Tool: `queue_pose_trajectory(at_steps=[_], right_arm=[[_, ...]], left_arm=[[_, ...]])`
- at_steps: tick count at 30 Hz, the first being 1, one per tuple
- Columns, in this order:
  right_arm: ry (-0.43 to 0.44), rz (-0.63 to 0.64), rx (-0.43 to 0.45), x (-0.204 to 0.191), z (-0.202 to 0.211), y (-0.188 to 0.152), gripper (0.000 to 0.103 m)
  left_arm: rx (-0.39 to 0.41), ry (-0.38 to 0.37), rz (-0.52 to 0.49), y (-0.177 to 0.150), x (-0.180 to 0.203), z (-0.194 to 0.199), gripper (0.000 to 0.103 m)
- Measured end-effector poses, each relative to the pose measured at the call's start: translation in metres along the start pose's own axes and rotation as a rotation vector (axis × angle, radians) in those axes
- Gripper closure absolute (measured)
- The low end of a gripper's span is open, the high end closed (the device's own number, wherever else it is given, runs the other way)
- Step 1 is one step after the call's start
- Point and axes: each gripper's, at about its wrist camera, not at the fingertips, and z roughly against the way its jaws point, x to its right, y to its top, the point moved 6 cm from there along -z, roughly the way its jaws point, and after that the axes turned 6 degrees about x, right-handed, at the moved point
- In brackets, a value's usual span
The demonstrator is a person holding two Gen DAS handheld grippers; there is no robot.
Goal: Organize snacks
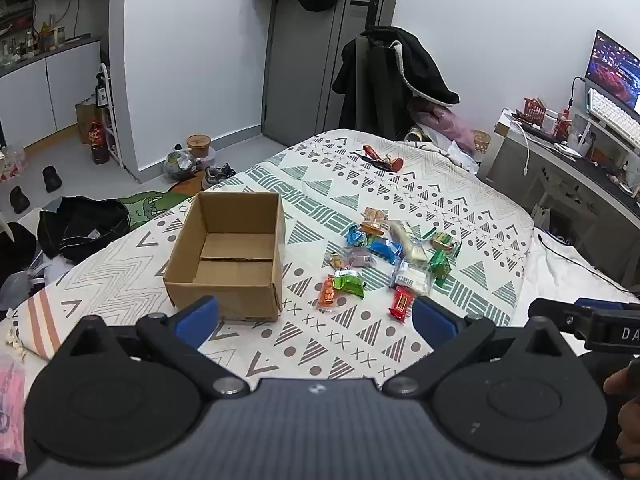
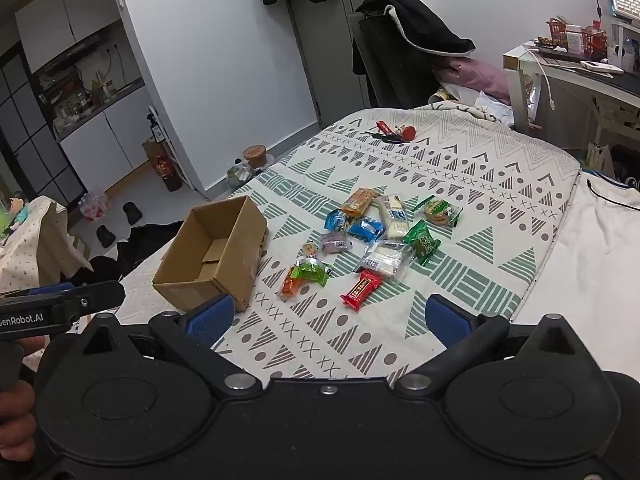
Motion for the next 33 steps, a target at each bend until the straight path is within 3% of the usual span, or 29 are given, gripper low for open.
queue_pose_trajectory(at_steps=[15,33], right_arm=[[-0.006,0.010,0.004,-0.002,0.001,0.000,0.000],[-0.002,0.009,-0.003,-0.005,0.001,0.002,0.000]], left_arm=[[0.010,-0.008,0.001,0.001,0.013,0.007,0.001],[0.011,-0.024,0.024,0.009,0.001,0.008,0.001]])
